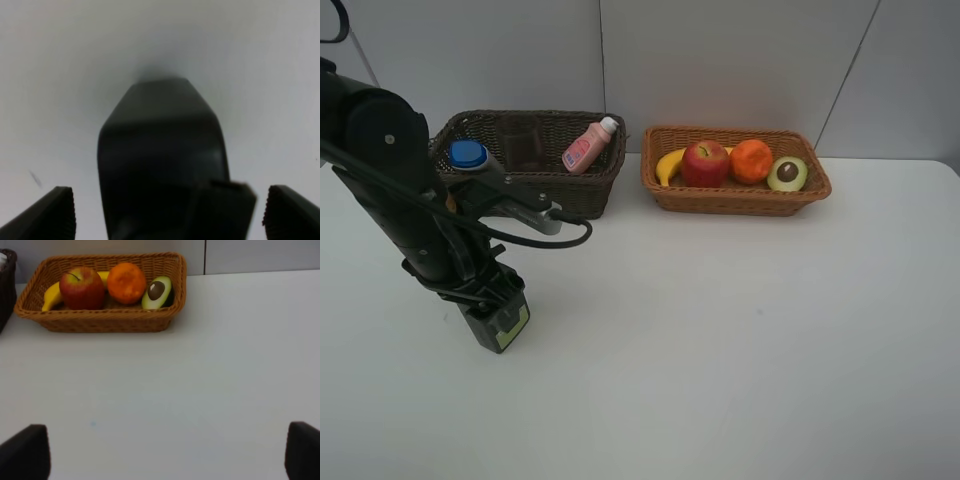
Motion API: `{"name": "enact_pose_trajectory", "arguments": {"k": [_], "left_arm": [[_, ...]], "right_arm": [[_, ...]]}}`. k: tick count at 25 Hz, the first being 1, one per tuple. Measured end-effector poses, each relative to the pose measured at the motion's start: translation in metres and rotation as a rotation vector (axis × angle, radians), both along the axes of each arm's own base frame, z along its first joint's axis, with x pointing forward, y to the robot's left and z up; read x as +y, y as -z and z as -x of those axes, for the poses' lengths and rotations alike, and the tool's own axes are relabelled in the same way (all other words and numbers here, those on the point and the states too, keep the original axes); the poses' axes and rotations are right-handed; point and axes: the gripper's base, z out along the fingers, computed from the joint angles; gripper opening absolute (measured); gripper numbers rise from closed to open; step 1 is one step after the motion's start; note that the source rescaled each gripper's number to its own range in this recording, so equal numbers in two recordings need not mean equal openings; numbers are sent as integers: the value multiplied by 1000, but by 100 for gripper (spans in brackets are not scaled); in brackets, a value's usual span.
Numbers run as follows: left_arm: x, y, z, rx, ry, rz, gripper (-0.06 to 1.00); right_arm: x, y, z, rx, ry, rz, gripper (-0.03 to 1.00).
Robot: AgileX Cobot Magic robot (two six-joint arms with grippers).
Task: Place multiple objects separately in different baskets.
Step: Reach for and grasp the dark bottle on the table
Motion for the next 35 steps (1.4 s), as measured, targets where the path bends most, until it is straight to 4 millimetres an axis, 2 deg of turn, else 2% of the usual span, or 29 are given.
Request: {"name": "enact_pose_trajectory", "arguments": {"k": [2, 3, 4, 6, 25, 28, 35], "left_arm": [[0, 0, 0, -5, 0, 2, 91], [0, 0, -1, -7, 0, 3, 83], [0, 0, -1, -8, -1, 4, 74], [0, 0, -1, -8, -1, 5, 51], [-2, -3, 0, 46, -14, 3, 51], [-6, -13, -5, 64, -10, 1, 51], [-17, -51, -25, 56, -1, 18, 51]], "right_arm": [[0, 0, 0, 0, 0, 0, 100], [0, 0, 0, 0, 0, 0, 100], [0, 0, 0, 0, 0, 0, 100], [0, 0, 0, 0, 0, 0, 100], [0, 0, 0, 0, 0, -1, 100], [0, 0, 0, 0, 0, -1, 100], [0, 0, 0, 0, 0, -1, 100]]}}
